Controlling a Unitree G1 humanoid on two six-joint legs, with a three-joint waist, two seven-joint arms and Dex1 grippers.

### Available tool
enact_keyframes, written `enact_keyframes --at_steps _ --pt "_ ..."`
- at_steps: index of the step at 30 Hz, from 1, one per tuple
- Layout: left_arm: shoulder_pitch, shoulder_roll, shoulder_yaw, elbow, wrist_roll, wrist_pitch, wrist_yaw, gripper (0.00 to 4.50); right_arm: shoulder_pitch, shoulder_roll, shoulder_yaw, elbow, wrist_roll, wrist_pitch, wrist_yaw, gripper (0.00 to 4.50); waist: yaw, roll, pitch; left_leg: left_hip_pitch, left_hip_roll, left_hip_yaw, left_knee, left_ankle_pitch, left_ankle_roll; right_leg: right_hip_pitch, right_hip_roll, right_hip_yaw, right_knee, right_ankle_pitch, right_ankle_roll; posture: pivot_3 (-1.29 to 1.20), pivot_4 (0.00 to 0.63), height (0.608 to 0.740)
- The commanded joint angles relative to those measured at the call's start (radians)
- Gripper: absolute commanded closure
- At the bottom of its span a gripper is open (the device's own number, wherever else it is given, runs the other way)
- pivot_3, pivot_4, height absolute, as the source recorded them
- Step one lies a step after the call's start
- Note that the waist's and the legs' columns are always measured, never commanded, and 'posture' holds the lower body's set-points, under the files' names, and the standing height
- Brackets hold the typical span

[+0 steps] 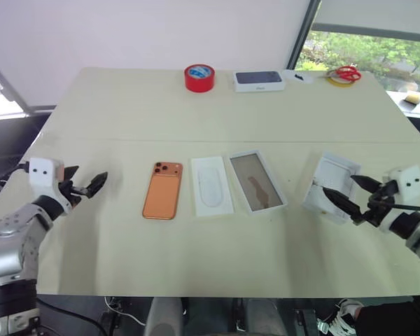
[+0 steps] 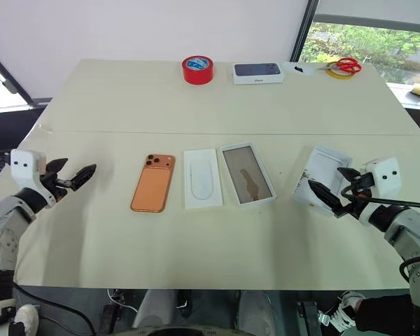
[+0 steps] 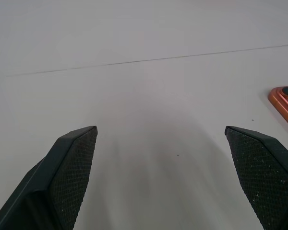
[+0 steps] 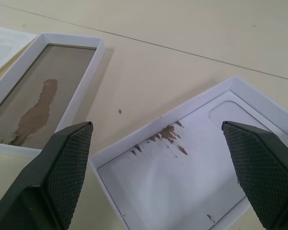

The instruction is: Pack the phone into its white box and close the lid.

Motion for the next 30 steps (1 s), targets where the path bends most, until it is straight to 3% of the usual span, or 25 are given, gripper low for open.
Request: enact_keyframes --at_steps 1,8,15,23,30 --pt "-0.012 0.005 0.017 -0.024 -0.005 -0.020 0.007 0.03 -0.019 -0.012 -0.009 -0.033 0.013 -0.001 -0.002 0.00 0.000 0.000 0.000 0.000 0.000 0.000 0.000 0.000 0.000 0.000 0.000 0.000 0.000 0.000 0.000 0.00 0.150 0.730" --pt "-0.033 -0.015 0.008 -0.066 -0.024 0.003 0.019 0.03 -0.037 -0.012 0.012 -0.047 0.018 -0.004 0.001 0.00 0.001 0.000 0.000 0.000 0.000 0.000 0.000 0.000 0.000 0.000 0.000 0.000 0.000 0.000 0.000 0.00 0.150 0.730" --pt "-0.084 -0.086 -0.106 -0.191 -0.075 0.085 0.008 0.03 -0.096 -0.009 0.085 -0.077 0.012 -0.005 0.001 0.00 0.001 0.000 0.000 0.000 0.000 0.000 0.000 0.000 0.000 0.000 0.000 0.000 0.000 0.000 0.000 0.00 0.150 0.730" --pt "-0.140 -0.183 -0.279 -0.435 -0.188 0.352 0.095 0.03 -0.165 -0.021 0.212 -0.113 -0.015 -0.012 0.017 0.00 -0.003 0.000 0.000 0.000 0.000 0.000 0.001 0.001 0.000 0.001 0.001 0.000 0.001 0.000 0.000 0.00 0.150 0.730" --pt "-0.261 -0.347 -0.278 -0.501 -0.316 0.636 0.332 0.03 -0.198 -0.033 0.279 -0.123 -0.072 -0.044 0.026 0.00 0.002 -0.001 0.000 0.000 -0.001 -0.001 0.002 0.000 0.000 0.002 0.001 0.000 0.001 0.000 0.001 0.00 0.150 0.730"
